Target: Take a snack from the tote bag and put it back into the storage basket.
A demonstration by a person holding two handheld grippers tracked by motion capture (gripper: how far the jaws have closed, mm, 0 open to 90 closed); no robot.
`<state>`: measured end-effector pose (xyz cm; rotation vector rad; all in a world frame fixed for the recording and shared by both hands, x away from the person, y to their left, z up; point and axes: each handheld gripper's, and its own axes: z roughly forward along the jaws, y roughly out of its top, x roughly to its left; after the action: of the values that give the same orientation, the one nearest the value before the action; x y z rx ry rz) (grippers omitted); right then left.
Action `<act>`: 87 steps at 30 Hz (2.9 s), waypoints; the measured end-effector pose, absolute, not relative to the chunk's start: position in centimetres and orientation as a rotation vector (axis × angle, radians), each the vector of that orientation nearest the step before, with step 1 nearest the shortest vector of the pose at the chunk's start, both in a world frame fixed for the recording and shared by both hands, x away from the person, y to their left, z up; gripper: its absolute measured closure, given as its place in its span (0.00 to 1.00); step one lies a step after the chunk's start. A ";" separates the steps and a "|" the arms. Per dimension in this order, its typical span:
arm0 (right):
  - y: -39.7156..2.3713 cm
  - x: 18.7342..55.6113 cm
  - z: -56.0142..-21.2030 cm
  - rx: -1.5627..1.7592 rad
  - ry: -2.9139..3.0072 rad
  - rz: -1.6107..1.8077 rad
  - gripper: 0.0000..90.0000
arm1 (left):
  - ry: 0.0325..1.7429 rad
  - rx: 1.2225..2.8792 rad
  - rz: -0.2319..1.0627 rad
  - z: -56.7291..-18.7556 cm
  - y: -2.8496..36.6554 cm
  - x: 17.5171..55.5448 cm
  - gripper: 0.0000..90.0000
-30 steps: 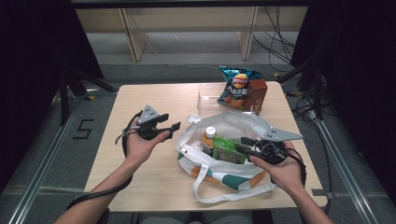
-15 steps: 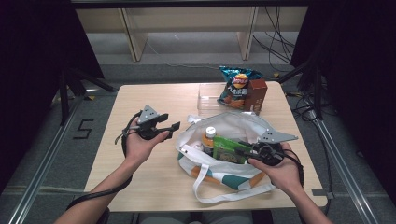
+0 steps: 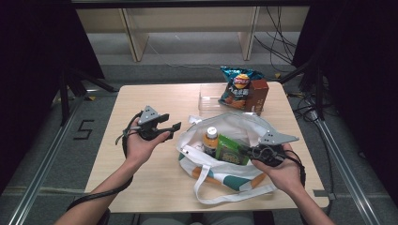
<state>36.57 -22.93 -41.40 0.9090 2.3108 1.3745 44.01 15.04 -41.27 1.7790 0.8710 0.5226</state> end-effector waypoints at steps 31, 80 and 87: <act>-23.9 36.0 -38.9 0.916 2.170 1.438 1.00 | 0.882 1.773 0.523 -41.2 15.1 44.0 0.42; -25.5 37.5 -32.2 0.818 1.953 1.483 1.00 | 0.884 1.765 0.508 -41.2 15.1 44.1 0.42; -25.5 37.8 -31.5 0.825 1.951 1.491 1.00 | 0.882 1.763 0.505 -41.3 15.0 44.1 0.42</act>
<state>37.83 -25.46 -31.50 0.8246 1.9508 1.4905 44.12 15.01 -41.26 1.7627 0.8817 0.5047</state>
